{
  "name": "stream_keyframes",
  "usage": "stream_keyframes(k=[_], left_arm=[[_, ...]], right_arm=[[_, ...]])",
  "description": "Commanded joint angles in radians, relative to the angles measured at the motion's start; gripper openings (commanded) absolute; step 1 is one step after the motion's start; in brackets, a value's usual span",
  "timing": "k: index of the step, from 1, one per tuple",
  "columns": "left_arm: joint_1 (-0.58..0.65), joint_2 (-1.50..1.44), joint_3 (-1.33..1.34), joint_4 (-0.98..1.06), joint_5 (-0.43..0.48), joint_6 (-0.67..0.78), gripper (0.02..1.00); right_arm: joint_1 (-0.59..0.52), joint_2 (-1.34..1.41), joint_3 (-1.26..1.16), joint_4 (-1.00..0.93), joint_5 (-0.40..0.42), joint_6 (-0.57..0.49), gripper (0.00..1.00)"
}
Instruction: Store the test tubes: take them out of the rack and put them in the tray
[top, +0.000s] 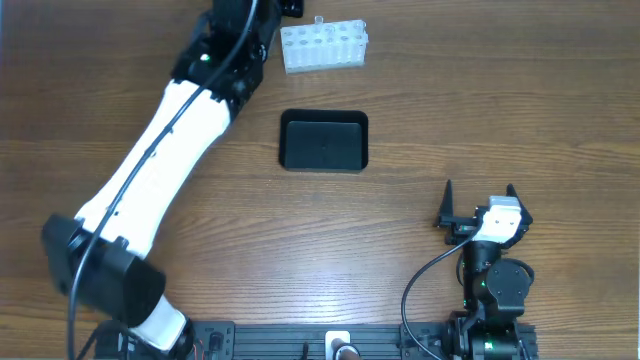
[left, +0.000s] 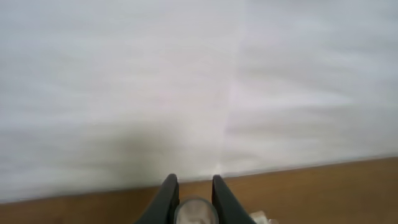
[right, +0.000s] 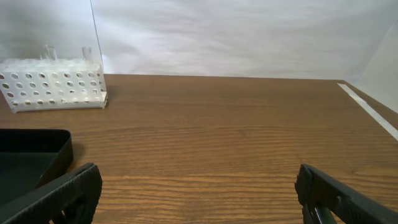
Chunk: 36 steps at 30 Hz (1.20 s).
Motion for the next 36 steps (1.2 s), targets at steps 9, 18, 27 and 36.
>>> stream_keyframes(k=[9, 18, 27, 36], left_arm=[[-0.105, 0.094, -0.009, -0.64, -0.016, -0.452, 0.042], [-0.122, 0.233, -0.009, -0.649, -0.016, -0.458, 0.06], [-0.122, 0.321, -0.009, -0.649, -0.019, -0.454, 0.064], [-0.121, 0.379, -0.009, -0.649, -0.019, -0.451, 0.082]], right_arm=[[-0.002, -0.01, -0.006, -0.002, 0.011, -0.004, 0.993], [-0.002, -0.01, -0.006, -0.002, 0.011, -0.004, 0.991], [-0.002, -0.01, -0.006, -0.002, 0.011, -0.004, 0.993], [-0.002, -0.01, -0.006, -0.002, 0.011, -0.004, 0.991]])
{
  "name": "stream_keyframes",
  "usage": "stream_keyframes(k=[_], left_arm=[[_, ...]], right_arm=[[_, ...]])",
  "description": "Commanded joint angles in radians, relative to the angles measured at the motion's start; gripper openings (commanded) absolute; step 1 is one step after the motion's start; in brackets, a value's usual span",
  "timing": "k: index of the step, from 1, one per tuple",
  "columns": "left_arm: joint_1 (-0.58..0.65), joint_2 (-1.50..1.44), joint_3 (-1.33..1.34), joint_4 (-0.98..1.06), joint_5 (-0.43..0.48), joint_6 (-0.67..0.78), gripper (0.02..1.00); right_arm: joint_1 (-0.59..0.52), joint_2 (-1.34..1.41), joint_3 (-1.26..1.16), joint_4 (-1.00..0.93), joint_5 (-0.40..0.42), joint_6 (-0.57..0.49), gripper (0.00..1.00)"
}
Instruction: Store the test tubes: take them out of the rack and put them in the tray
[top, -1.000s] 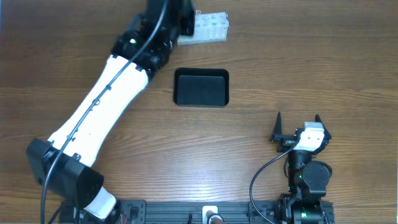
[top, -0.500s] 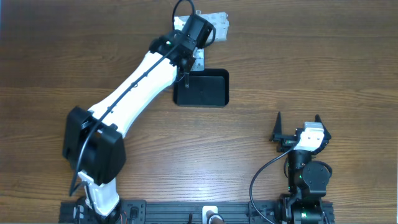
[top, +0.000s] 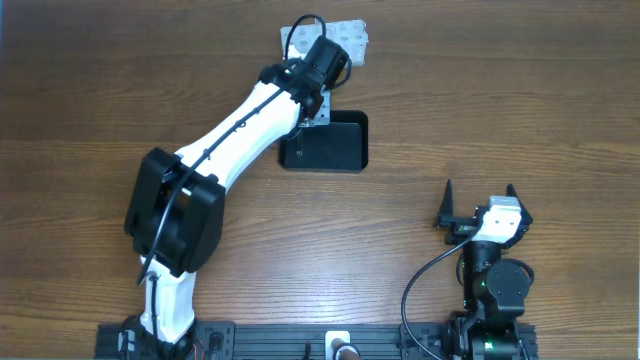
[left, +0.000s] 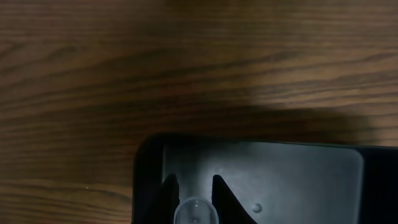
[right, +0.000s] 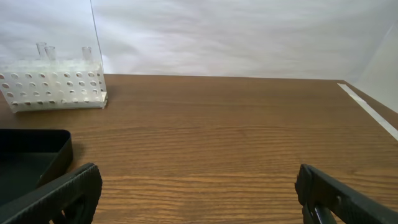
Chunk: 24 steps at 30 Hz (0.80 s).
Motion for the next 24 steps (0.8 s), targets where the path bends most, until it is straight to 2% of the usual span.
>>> stream_keyframes(k=[1, 10, 13, 15, 17, 18, 22, 24], left_arm=[[-0.001, 0.039, -0.005, -0.001, -0.012, -0.011, 0.082], [-0.001, 0.051, -0.005, -0.025, 0.03, -0.011, 0.117], [-0.001, 0.047, -0.005, -0.029, 0.03, -0.011, 0.178], [-0.001, 0.037, -0.005, -0.035, 0.03, -0.012, 0.288], [-0.001, 0.021, -0.005, -0.04, 0.03, -0.011, 0.301], [0.0, 0.012, -0.005, -0.04, 0.029, -0.011, 0.397], [0.008, -0.037, -0.004, -0.025, 0.009, -0.011, 0.408], [0.012, -0.072, 0.008, 0.007, -0.036, -0.011, 0.415]], right_arm=[[-0.002, -0.01, -0.006, -0.002, 0.011, -0.004, 0.993], [-0.002, -0.01, -0.006, -0.002, 0.011, -0.004, 0.991], [-0.002, -0.01, -0.006, -0.002, 0.011, -0.004, 0.991], [-0.002, -0.01, -0.006, -0.002, 0.011, -0.004, 0.993], [-0.002, -0.01, -0.006, -0.002, 0.011, -0.004, 0.993], [-0.002, -0.01, -0.006, -0.002, 0.011, -0.004, 0.993], [-0.002, -0.01, -0.006, -0.002, 0.011, -0.004, 0.991], [-0.002, -0.01, -0.006, -0.002, 0.011, -0.004, 0.991]])
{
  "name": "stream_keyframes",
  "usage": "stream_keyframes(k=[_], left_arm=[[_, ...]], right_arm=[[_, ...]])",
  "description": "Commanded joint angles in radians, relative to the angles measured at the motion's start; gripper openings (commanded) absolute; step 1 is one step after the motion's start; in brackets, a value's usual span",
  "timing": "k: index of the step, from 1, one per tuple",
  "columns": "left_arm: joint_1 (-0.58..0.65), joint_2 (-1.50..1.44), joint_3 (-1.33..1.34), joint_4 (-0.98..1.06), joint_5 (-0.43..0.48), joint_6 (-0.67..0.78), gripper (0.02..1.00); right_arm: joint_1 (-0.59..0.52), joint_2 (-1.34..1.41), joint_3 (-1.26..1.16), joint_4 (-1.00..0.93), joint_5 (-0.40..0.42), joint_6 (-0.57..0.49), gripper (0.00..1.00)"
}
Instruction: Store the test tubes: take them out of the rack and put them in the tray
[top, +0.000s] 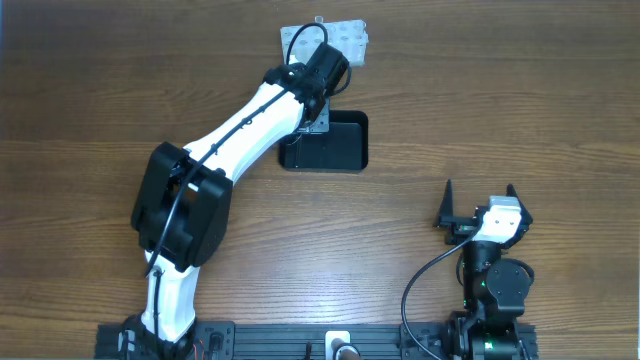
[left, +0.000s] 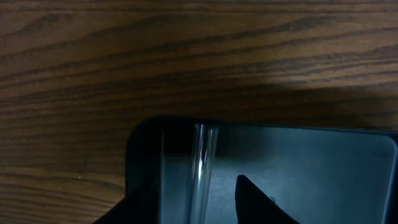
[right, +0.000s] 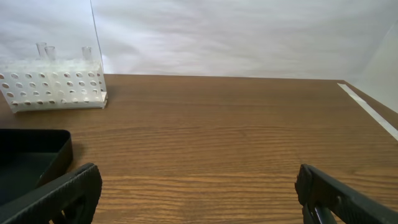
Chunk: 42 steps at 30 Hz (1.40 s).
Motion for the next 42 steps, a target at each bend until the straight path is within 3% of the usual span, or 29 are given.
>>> stream_keyframes(k=[1, 5, 8, 20, 23, 28, 42], left_arm=[[0.013, -0.114, 0.021, 0.055, -0.086, -0.003, 0.417], [0.031, -0.142, 0.117, 0.134, -0.181, 0.054, 0.533], [0.06, -0.142, 0.146, 0.259, -0.185, 0.146, 0.595], [0.187, -0.05, 0.146, 0.481, 0.108, 0.364, 0.676], [0.201, -0.014, 0.146, 0.53, 0.162, 0.402, 0.75], [0.21, 0.028, 0.146, 0.572, 0.282, 0.502, 0.757], [0.214, 0.108, 0.148, 0.658, 0.304, 0.561, 0.759]], right_arm=[[-0.002, -0.01, -0.006, -0.002, 0.011, -0.004, 0.991], [-0.002, -0.01, -0.006, -0.002, 0.011, -0.004, 0.993], [-0.002, -0.01, -0.006, -0.002, 0.011, -0.004, 0.993], [-0.002, -0.01, -0.006, -0.002, 0.011, -0.004, 0.991], [-0.002, -0.01, -0.006, -0.002, 0.011, -0.004, 0.991], [-0.002, -0.01, -0.006, -0.002, 0.011, -0.004, 0.991], [-0.002, -0.01, -0.006, -0.002, 0.011, -0.004, 0.993]])
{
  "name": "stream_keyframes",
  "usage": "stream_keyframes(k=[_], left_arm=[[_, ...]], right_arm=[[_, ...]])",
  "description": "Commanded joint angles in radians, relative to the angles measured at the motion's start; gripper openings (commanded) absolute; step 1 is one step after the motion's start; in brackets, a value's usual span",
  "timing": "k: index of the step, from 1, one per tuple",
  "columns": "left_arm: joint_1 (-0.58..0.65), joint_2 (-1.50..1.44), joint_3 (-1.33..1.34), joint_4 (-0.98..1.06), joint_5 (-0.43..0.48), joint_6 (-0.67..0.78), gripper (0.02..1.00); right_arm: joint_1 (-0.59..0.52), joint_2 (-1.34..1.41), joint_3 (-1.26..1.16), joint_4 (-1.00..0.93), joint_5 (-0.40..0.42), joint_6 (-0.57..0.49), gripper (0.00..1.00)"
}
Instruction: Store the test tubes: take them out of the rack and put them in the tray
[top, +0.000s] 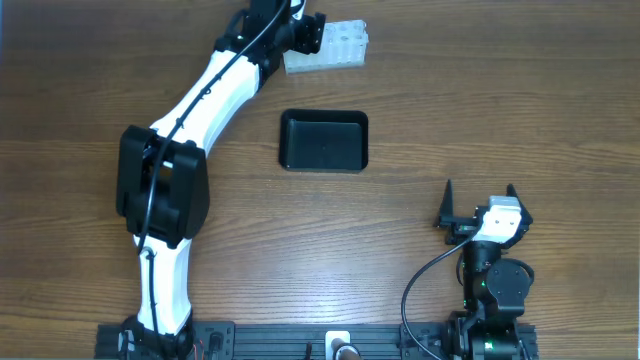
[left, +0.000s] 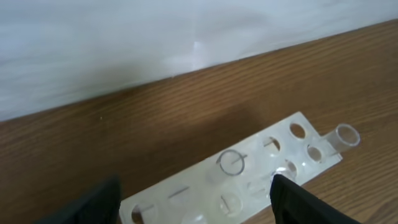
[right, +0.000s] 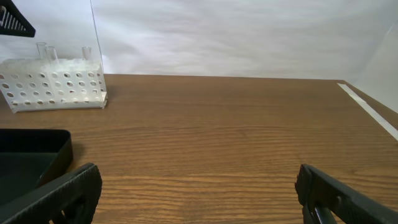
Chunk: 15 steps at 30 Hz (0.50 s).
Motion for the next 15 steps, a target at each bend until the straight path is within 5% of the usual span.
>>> stream_keyframes(k=[1, 15], left_arm=[[0.008, 0.035, 0.003, 0.039, 0.029, 0.05, 0.759], [0.018, 0.082, 0.021, 0.09, 0.029, 0.052, 0.761]], right_arm=[[-0.002, -0.01, -0.006, -0.002, 0.011, -0.004, 0.993], [-0.002, -0.01, -0.006, -0.002, 0.011, -0.004, 0.991]])
